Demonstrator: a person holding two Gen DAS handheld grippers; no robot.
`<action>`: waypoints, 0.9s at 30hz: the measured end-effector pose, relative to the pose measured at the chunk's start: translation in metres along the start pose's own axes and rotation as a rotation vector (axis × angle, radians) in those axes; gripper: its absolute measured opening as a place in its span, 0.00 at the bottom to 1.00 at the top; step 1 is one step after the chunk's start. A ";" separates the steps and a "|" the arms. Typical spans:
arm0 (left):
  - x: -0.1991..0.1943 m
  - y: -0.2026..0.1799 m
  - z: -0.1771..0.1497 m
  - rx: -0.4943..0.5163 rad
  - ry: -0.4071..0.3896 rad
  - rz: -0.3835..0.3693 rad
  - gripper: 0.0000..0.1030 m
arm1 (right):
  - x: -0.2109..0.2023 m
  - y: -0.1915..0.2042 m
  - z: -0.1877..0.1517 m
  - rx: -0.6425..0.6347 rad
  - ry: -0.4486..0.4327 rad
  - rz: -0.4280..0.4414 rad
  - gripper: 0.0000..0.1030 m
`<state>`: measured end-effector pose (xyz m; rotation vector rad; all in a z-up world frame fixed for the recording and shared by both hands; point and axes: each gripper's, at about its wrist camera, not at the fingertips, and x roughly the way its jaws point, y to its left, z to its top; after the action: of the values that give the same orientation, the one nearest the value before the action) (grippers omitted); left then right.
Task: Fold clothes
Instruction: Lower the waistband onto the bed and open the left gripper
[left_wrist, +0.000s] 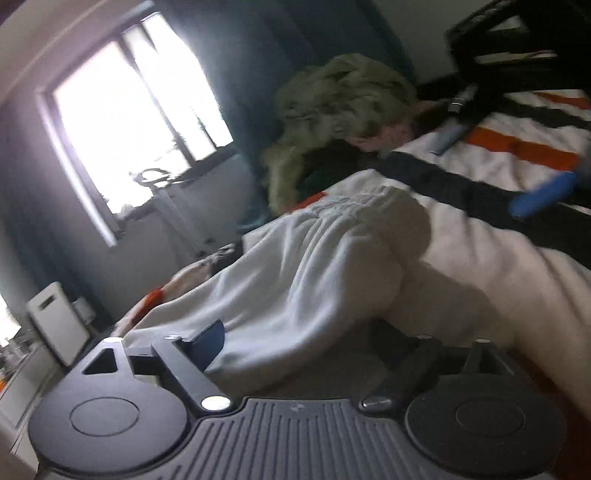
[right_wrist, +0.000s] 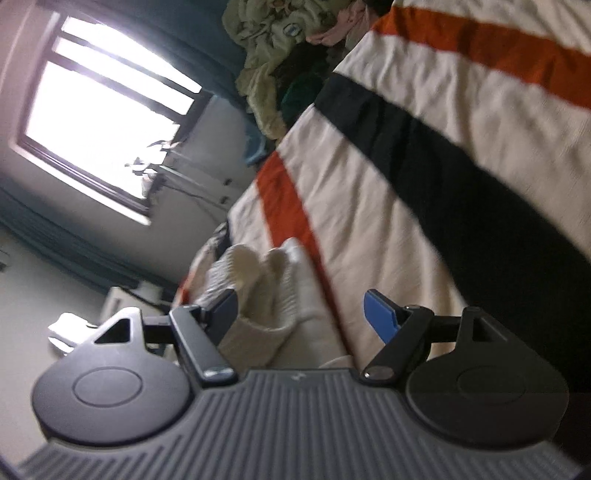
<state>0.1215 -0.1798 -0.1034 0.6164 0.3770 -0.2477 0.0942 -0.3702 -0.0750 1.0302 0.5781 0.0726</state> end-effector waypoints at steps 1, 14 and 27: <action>-0.006 0.007 -0.005 0.023 0.011 -0.023 0.86 | 0.001 0.002 -0.002 0.003 0.014 0.026 0.76; -0.017 0.075 -0.066 0.110 0.009 0.204 0.96 | 0.073 0.033 -0.034 -0.081 0.169 0.086 0.75; -0.006 0.102 -0.077 -0.041 -0.019 0.313 0.97 | 0.040 0.082 -0.021 -0.390 -0.127 0.110 0.32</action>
<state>0.1299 -0.0521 -0.1059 0.6227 0.2616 0.0537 0.1354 -0.2974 -0.0323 0.6800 0.3714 0.2073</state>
